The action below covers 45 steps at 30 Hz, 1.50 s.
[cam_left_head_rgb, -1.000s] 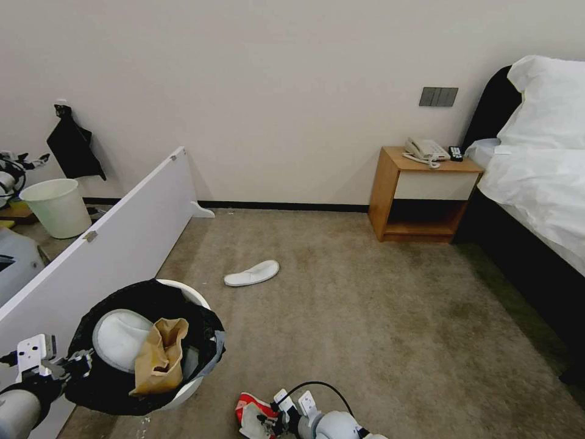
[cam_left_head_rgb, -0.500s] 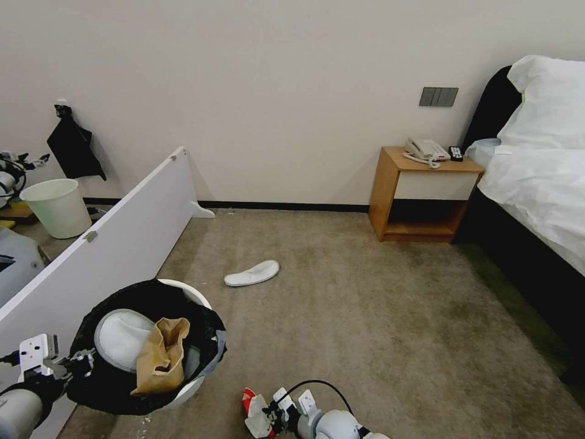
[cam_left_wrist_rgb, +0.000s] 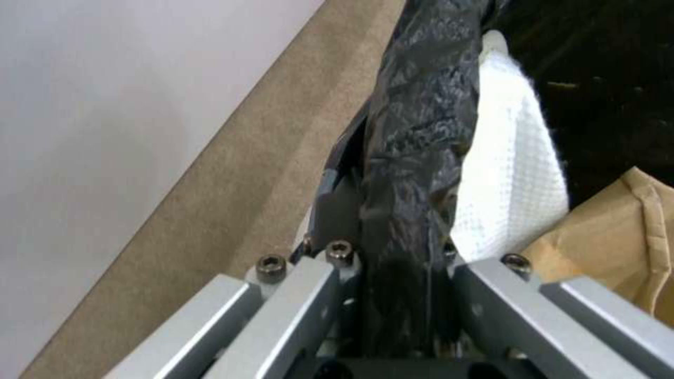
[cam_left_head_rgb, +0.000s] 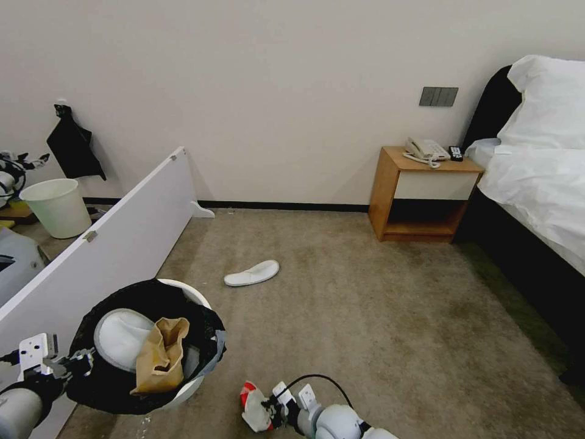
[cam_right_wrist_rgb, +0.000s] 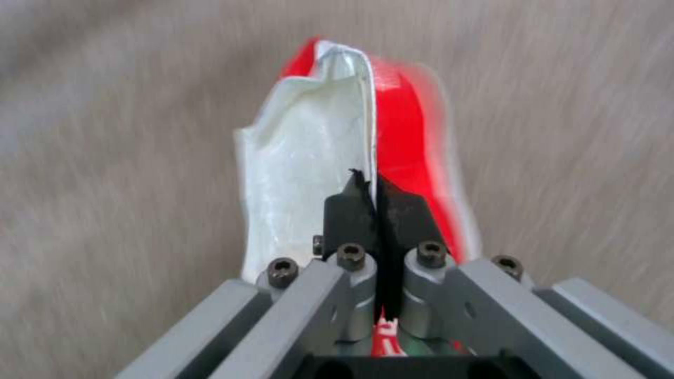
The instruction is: Pick up the trash bin, then pick up the garbage from the floor and place it into the trash bin.
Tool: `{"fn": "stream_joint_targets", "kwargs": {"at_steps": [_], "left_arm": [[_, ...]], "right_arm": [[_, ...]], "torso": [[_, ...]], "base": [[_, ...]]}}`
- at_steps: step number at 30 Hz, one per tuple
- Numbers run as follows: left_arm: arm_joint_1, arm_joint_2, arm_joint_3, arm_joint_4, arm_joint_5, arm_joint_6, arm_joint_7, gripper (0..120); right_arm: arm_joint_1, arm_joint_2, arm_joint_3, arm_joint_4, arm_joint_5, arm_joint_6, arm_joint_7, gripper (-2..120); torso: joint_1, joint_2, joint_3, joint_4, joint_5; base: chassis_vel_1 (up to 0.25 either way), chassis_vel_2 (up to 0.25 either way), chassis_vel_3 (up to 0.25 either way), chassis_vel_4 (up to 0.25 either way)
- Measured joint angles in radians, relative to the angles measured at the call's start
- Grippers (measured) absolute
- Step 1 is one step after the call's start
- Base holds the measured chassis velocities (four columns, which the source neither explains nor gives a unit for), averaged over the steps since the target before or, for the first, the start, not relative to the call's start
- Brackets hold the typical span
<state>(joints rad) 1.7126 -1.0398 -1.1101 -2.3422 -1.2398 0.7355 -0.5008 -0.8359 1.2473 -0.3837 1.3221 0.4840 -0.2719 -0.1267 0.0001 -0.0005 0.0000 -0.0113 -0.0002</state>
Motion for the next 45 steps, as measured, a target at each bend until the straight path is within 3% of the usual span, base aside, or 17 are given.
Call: {"fn": "stream_joint_targets", "kwargs": {"at_steps": [10,16,22,39,45], "left_arm": [[-0.007,0.001,0.023,0.001,0.005,0.000,-0.002,3],[-0.004,0.003,0.025,-0.001,0.005,0.000,-0.003,3],[0.010,0.005,0.040,-0.011,0.007,0.000,-0.005,3],[0.013,-0.003,0.049,-0.020,0.019,0.000,-0.008,3],[0.012,-0.008,0.049,-0.026,0.020,0.000,-0.009,3]], "right_arm": [[0.036,-0.078,0.111,0.271,0.061,0.041,0.000,0],[0.063,-0.079,0.155,0.365,0.106,0.074,-0.014,0],[0.181,-0.042,0.177,0.483,0.248,0.180,-0.095,0],[0.311,-0.032,0.066,0.569,0.489,0.325,-0.254,0],[0.330,-0.047,-0.002,0.575,0.523,0.331,-0.291,0]], "torso": [[0.000,0.000,0.000,-0.0001,0.0000],[0.000,0.000,0.000,-0.0001,0.0001],[0.000,0.000,0.000,0.0001,0.0000],[0.000,0.000,0.000,0.0000,0.0000],[0.000,0.000,0.000,0.0001,0.0000]], "base": [[0.000,0.000,0.000,0.000],[0.000,0.000,0.000,0.000],[0.000,0.000,0.000,0.000],[0.000,0.000,0.000,0.000],[0.000,0.000,0.000,0.000]]}}
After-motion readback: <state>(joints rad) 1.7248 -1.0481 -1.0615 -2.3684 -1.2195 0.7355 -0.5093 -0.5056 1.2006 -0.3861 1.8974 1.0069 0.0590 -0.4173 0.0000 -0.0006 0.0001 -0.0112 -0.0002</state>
